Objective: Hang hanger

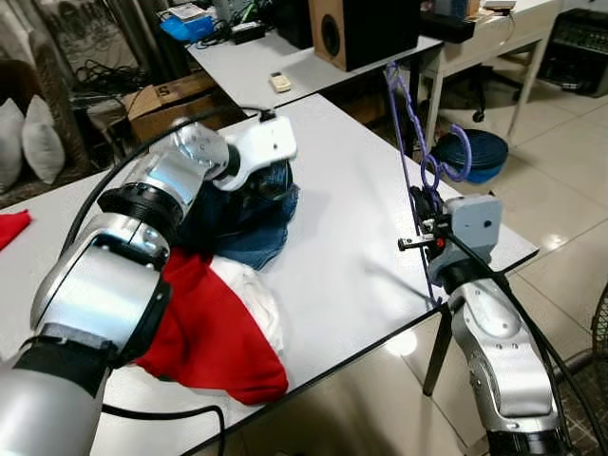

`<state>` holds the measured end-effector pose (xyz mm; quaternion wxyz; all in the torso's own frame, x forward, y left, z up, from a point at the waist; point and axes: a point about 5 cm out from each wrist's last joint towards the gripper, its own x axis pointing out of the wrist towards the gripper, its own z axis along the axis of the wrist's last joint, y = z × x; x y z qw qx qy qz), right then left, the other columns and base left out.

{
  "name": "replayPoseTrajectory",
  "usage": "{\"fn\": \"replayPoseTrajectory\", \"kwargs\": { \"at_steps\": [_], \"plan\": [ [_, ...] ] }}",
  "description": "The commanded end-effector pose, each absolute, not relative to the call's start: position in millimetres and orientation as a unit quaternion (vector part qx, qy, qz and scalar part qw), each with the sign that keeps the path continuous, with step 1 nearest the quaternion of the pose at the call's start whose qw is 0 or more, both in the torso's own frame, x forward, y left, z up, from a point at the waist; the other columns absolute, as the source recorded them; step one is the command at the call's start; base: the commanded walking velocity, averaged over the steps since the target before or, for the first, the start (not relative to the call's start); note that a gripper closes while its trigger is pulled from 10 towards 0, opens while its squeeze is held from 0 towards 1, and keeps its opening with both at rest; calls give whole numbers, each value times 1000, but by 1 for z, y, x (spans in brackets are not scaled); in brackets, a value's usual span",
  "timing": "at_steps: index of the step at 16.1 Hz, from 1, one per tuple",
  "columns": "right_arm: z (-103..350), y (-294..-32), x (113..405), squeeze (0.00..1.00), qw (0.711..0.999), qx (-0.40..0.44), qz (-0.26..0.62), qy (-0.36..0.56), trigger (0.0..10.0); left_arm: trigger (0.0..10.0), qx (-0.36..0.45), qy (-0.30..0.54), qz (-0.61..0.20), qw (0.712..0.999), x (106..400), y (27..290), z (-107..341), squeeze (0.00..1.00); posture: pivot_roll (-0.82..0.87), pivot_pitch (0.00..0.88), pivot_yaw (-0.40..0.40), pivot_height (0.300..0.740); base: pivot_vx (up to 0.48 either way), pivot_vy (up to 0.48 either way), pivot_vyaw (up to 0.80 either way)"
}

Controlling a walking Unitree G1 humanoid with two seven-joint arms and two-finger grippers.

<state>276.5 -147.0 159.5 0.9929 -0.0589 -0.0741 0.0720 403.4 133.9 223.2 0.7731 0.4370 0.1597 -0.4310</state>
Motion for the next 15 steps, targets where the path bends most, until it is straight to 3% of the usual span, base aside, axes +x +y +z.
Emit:
{"fn": "replayPoseTrajectory", "kwargs": {
  "at_steps": [1, 3, 6, 10, 12, 15],
  "plan": [
    [144, -148, 274, 0, 996, -56, 68, -33, 10000, 10000, 467, 181, -424, 754, 405, 140, 227, 0, -184, 0, 237, 740, 0, 0, 0],
    [143, -148, 274, 0, 996, -56, 69, -30, 10000, 10000, 492, 207, -421, 734, 405, 145, 224, 0, -179, 0, 237, 740, 0, 0, 0],
    [144, -145, 276, 0, 996, -53, 72, -31, 10000, 10000, 542, 204, -354, 735, 410, 155, 222, 0, -168, 0, 225, 740, 0, 0, 0],
    [144, -141, 280, 0, 994, -52, 86, -30, 10000, 10000, 546, 233, -336, 731, 407, 168, 205, 0, -149, 0, 206, 740, 0, 0, 0],
    [145, -139, 282, 0, 994, -51, 90, -31, 10000, 10000, 543, 235, -324, 738, 407, 172, 200, 0, -146, 0, 201, 740, 0, 0, 0],
    [145, -137, 283, 0, 994, -50, 96, -31, 10000, 10000, 504, 222, -321, 771, 406, 169, 197, 0, -139, 0, 201, 740, 0, 0, 0]
  ]
}}
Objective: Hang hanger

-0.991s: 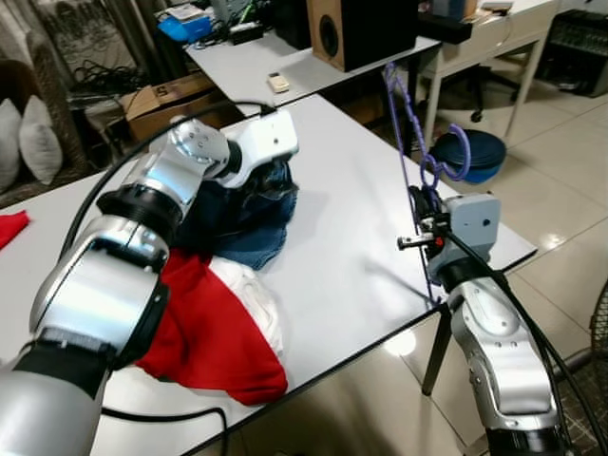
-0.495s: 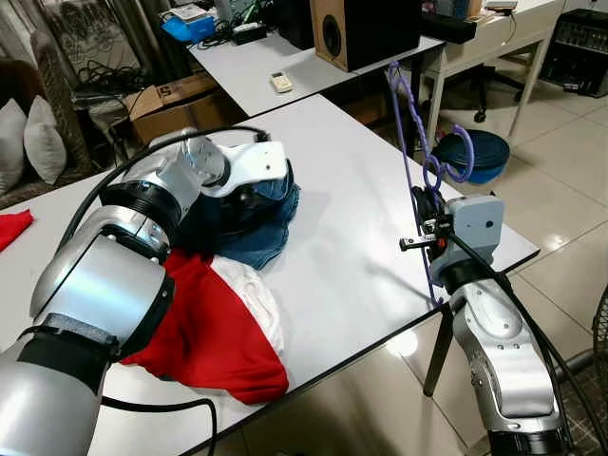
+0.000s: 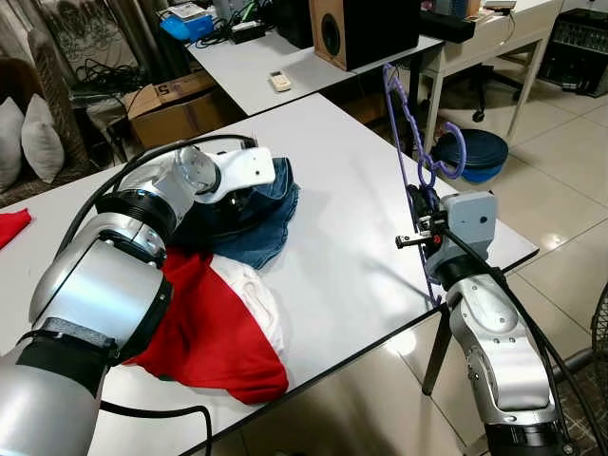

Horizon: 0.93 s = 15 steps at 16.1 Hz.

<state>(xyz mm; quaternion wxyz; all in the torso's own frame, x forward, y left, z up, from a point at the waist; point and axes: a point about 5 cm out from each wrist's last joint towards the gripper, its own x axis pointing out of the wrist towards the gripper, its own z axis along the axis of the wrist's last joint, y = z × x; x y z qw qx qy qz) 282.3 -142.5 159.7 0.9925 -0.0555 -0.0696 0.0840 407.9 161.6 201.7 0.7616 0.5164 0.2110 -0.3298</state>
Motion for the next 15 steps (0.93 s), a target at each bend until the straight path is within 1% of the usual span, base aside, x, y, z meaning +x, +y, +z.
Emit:
{"fn": "replayPoseTrajectory", "kwargs": {
  "at_steps": [1, 2, 3, 5, 6, 7, 9, 11, 12, 15],
  "plan": [
    [145, -137, 283, 0, 994, -49, 96, -32, 10000, 8314, 501, 235, -334, 763, 404, 170, 192, 0, -139, 0, 203, 740, 0, 0, 0],
    [145, -137, 283, 0, 994, -49, 96, -32, 10000, 5412, 501, 237, -336, 761, 404, 170, 192, 0, -139, 0, 203, 740, 0, 0, 0],
    [145, -137, 283, 0, 994, -49, 96, -32, 10000, 0, 509, 246, -346, 749, 403, 171, 192, 0, -140, 0, 209, 740, 0, 0, 0],
    [144, -137, 282, 0, 994, -48, 96, -31, 10000, 0, 516, 283, -381, 713, 399, 174, 191, 0, -140, 0, 213, 740, 0, 0, 0],
    [143, -137, 281, 0, 994, -48, 95, -30, 10000, 0, 528, 309, -403, 681, 396, 177, 191, 0, -139, 0, 215, 740, 0, 0, 0],
    [143, -137, 281, 0, 994, -48, 95, -31, 10000, 0, 530, 308, -404, 679, 396, 176, 192, 0, -139, 0, 216, 740, 0, 0, 0],
    [144, -138, 283, 0, 994, -49, 94, -32, 10000, 0, 533, 290, -392, 692, 399, 172, 197, 0, -139, 0, 216, 740, 0, 0, 0],
    [144, -138, 283, 0, 994, -49, 93, -33, 10000, 0, 553, 279, -363, 696, 402, 173, 198, 0, -140, 0, 218, 740, 0, 0, 0],
    [144, -137, 283, 0, 994, -49, 93, -34, 10000, 0, 548, 274, -349, 709, 403, 171, 196, 0, -145, 0, 222, 740, 0, 0, 0],
    [144, -137, 283, 0, 994, -50, 93, -34, 10000, 0, 526, 271, -367, 718, 401, 164, 189, 0, -151, 0, 224, 740, 0, 0, 0]
  ]
}}
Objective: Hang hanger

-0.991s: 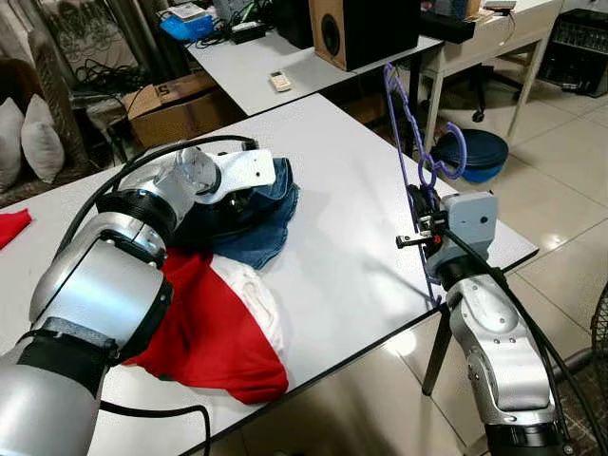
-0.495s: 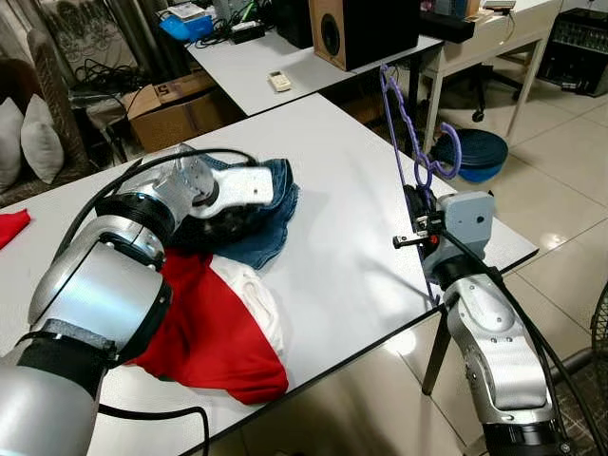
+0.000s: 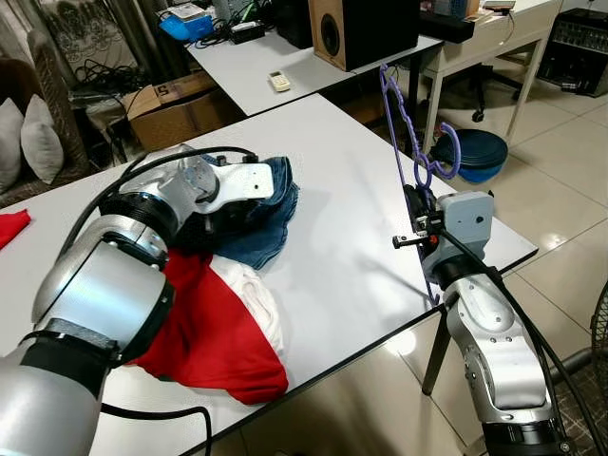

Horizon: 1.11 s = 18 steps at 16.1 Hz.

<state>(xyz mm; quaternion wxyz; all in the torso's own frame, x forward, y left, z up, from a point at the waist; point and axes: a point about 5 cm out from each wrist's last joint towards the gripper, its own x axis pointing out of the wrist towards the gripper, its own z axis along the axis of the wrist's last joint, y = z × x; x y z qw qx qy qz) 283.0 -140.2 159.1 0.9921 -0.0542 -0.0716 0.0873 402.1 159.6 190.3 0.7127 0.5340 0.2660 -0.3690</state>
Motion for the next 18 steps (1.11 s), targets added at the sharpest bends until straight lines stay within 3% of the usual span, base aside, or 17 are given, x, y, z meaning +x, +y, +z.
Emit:
{"fn": "replayPoseTrajectory", "kwargs": {
  "at_steps": [1, 3, 10, 11, 13, 14, 18],
  "plan": [
    [144, -137, 283, 0, 994, -50, 93, -34, 10000, 0, 514, 270, -376, 722, 401, 161, 187, 0, -151, 0, 224, 740, 0, 0, 0],
    [144, -137, 283, 0, 994, -51, 94, -35, 10000, 0, 499, 277, -388, 723, 399, 160, 185, 0, -153, 0, 225, 740, 0, 0, 0],
    [150, -142, 277, 0, 994, -10, 106, -40, 10000, 0, 452, 214, -340, 796, 404, 170, 194, 0, -165, 0, 231, 740, 0, 0, 0],
    [154, -145, 271, 0, 991, 13, 125, -40, 10000, 0, 452, 168, -298, 824, 409, 175, 206, 0, -178, 0, 238, 740, 0, 0, 0],
    [157, -144, 265, 0, 987, 39, 149, -40, 10000, 0, 441, 128, -265, 848, 413, 178, 220, 0, -184, 0, 239, 740, 0, 0, 0],
    [165, -136, 246, 0, 968, 84, 232, -41, 10000, 0, 398, 38, -215, 891, 418, 179, 256, 0, -193, 0, 222, 740, 0, 0, 0],
    [168, -131, 226, 0, 936, 107, 334, -16, 10000, 0, 344, -61, -164, 923, 421, 178, 303, 0, -188, 0, 201, 740, 0, 0, 0]
  ]
}}
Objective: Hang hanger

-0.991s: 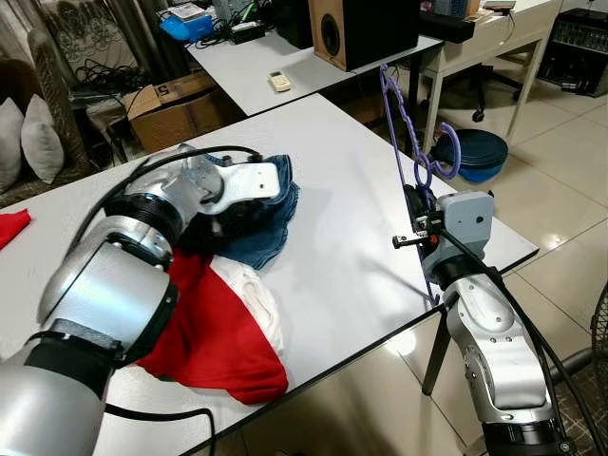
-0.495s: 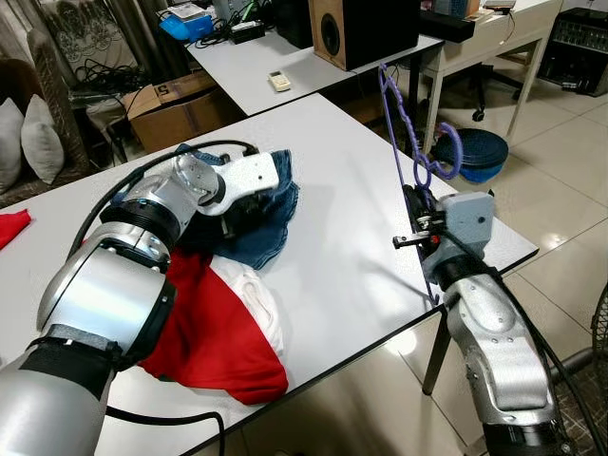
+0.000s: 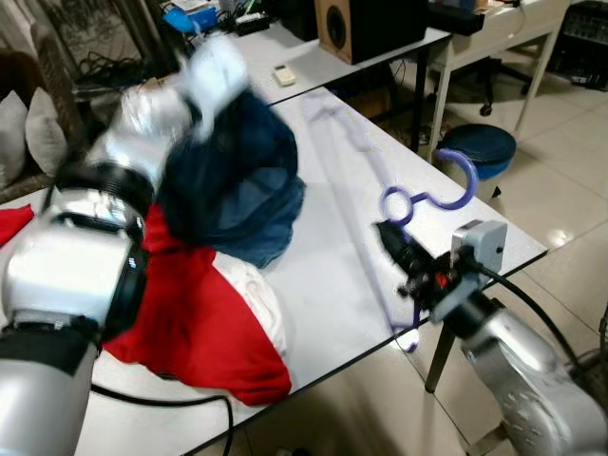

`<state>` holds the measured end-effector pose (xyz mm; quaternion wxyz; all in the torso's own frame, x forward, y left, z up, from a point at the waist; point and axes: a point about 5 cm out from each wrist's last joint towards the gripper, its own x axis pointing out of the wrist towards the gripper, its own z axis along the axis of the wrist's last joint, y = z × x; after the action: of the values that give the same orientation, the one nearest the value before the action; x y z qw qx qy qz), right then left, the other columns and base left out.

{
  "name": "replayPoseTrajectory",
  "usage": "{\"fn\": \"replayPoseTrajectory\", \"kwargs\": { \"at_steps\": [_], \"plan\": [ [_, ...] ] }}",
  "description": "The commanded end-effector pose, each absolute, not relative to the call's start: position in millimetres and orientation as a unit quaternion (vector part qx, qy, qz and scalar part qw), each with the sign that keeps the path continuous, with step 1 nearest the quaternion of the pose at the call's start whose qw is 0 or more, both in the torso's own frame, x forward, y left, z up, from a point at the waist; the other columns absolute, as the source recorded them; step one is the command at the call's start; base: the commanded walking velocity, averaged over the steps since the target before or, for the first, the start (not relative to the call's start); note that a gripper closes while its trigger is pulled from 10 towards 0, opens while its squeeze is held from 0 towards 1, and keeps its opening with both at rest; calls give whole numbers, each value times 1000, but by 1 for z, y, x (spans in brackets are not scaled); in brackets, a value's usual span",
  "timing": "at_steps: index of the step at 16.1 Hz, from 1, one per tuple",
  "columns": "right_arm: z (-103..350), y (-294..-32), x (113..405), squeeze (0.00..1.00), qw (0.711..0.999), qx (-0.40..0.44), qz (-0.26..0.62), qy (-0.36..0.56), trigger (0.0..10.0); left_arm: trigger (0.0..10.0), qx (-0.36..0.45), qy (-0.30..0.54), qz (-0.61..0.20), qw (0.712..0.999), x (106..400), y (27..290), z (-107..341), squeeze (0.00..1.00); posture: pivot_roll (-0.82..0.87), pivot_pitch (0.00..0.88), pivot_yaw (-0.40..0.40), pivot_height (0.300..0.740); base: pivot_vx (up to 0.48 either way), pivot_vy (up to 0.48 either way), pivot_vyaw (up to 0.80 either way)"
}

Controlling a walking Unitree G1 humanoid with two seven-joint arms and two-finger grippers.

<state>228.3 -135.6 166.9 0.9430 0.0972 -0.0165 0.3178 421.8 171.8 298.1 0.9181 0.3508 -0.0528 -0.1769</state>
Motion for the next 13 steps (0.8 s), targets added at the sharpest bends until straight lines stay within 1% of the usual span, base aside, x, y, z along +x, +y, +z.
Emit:
{"fn": "replayPoseTrajectory", "kwargs": {
  "at_steps": [1, 2, 3, 4, 6, 7, 9, 10, 13],
  "plan": [
    [168, -131, 221, 0, 927, 113, 357, 0, 10000, 0, 340, -82, -155, 924, 421, 177, 311, 0, -188, 0, 196, 740, 0, 0, 0],
    [164, -132, 217, 0, 921, 118, 371, 26, 10000, 0, 339, -98, -166, 921, 420, 174, 320, 0, -189, 0, 193, 740, 0, 0, 0],
    [162, -133, 220, 0, 924, 123, 361, 38, 10000, 0, 344, -109, -197, 911, 418, 169, 323, 0, -194, 0, 188, 740, 0, 0, 0],
    [161, -133, 223, 0, 925, 127, 355, 44, 10000, 0, 355, -114, -211, 903, 417, 168, 323, 0, -195, 0, 184, 740, 0, 0, 0],
    [162, -131, 231, 0, 922, 146, 353, 66, 10000, 0, 362, -116, -241, 893, 413, 169, 316, 0, -183, 0, 146, 740, 0, 0, 0],
    [161, -132, 236, 0, 920, 151, 353, 80, 10000, 0, 358, -122, -246, 892, 412, 170, 317, 0, -174, 0, 128, 740, 0, 0, 0],
    [157, -134, 247, 0, 923, 160, 334, 106, 10000, 0, 366, -129, -261, 884, 409, 171, 320, 0, -166, 0, 111, 740, 0, 0, 0],
    [152, -137, 257, 0, 926, 176, 305, 135, 10000, 0, 372, -130, -272, 878, 407, 174, 322, 0, -159, 0, 95, 740, 0, 0, 0],
    [153, -140, 270, 0, 928, 185, 282, 155, 10000, 0, 399, -103, -271, 870, 403, 189, 312, 0, -155, 0, 83, 740, 0, 0, 0]
  ]
}}
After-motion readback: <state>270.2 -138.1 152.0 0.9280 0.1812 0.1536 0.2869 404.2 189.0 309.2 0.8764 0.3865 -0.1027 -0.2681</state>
